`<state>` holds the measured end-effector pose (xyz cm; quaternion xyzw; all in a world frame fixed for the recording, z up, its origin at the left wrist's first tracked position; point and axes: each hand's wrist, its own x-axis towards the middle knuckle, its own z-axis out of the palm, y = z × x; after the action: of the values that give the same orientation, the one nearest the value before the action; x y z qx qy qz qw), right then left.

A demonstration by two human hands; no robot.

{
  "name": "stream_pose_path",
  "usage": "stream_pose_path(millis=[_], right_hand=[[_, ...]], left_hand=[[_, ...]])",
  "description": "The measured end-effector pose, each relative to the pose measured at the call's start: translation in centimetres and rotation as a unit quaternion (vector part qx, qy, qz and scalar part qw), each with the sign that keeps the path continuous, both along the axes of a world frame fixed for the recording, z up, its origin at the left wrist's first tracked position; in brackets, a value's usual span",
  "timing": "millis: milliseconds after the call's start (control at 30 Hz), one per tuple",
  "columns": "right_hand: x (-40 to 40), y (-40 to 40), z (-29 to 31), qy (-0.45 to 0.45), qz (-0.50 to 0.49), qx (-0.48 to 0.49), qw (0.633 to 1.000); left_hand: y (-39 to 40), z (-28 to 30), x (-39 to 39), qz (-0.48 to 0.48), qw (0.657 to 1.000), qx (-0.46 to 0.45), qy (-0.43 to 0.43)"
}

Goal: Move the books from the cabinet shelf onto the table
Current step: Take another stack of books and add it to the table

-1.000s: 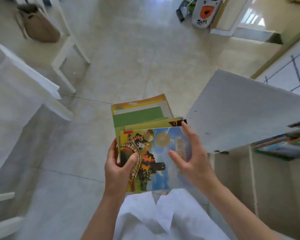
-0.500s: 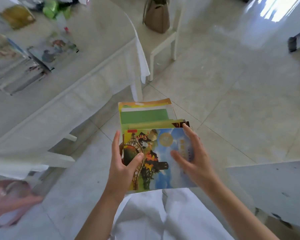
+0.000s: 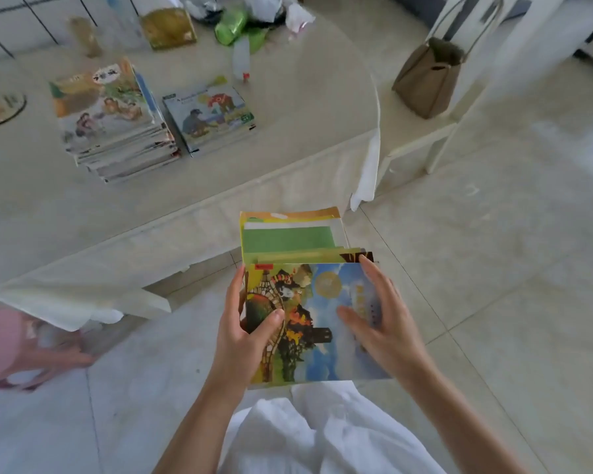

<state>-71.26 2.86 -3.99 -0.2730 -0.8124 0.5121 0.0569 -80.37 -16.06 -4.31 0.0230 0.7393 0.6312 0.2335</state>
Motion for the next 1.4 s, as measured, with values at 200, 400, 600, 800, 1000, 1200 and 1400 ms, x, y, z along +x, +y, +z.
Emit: stream_pose_path(millis=[200, 400, 600, 800, 1000, 1200, 1400], right_hand=[[-9.0, 5.5, 1.1, -0.019, 0.067, 0.029, 0.997], [-17.5, 8.8, 1.2, -0.046, 0.038, -0.12, 0.991], [-27.2, 11.0, 0.4, -0.126, 0.012, -0.279, 0.952], [-37.1, 11.6, -0.1, -0.156, 0.064, -0.291, 0.942], [-44.5, 11.8, -1.1, -0.16, 0.083, -0.295, 0.938], [-49.0, 11.8, -1.8, -0.116, 0.117, -0.213, 0.963], [-51.5, 12.0, -2.9, -0.067, 0.181, -0.125, 0.973]], left_hand=[[4.8, 0.4, -6.8, 0.052, 0.999, 0.007, -0.007], [7.3, 0.4, -13.3, 0.11, 0.994, 0.016, -0.003], [8.1, -0.8, -20.4, 0.135, 0.99, 0.041, -0.02], [7.6, -2.0, -29.0, 0.126, 0.988, 0.076, -0.036], [6.2, -2.1, -37.1, 0.071, 0.997, 0.018, -0.001], [5.9, -4.3, -42.7, 0.045, 0.999, 0.026, 0.012], [6.5, -4.7, -43.8, 0.098, 0.991, -0.045, 0.073]])
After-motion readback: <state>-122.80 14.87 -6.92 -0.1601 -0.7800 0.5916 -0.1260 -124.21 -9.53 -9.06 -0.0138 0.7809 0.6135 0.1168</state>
